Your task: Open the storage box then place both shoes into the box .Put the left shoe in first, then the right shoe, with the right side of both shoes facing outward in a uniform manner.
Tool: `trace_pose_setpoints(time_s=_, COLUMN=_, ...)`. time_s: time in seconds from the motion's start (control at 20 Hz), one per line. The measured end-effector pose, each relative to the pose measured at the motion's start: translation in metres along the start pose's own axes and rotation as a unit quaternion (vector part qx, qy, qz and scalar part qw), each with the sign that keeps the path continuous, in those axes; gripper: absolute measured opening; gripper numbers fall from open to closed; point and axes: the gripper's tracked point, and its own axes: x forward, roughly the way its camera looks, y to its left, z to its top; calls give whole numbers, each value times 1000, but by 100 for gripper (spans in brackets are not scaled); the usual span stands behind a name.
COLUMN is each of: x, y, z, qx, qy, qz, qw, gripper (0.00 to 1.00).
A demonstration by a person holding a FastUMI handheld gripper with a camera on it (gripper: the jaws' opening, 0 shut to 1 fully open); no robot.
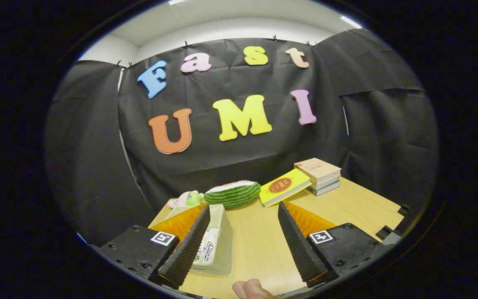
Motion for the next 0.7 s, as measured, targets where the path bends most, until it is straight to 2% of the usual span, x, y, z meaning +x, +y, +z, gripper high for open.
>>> trace_pose_setpoints(time_s=0.2, x=-45, y=-23, z=22, qx=-12, qy=-20, qz=30, qw=999, gripper=100)
trace_pose_setpoints(time_s=0.45, x=-97, y=-71, z=42, qx=-52, qy=-81, qz=-5, qw=995, gripper=100)
trace_pose_setpoints(time_s=0.7, x=-143, y=-87, z=36, qx=-62, qy=-111, qz=6, qw=992, gripper=100)
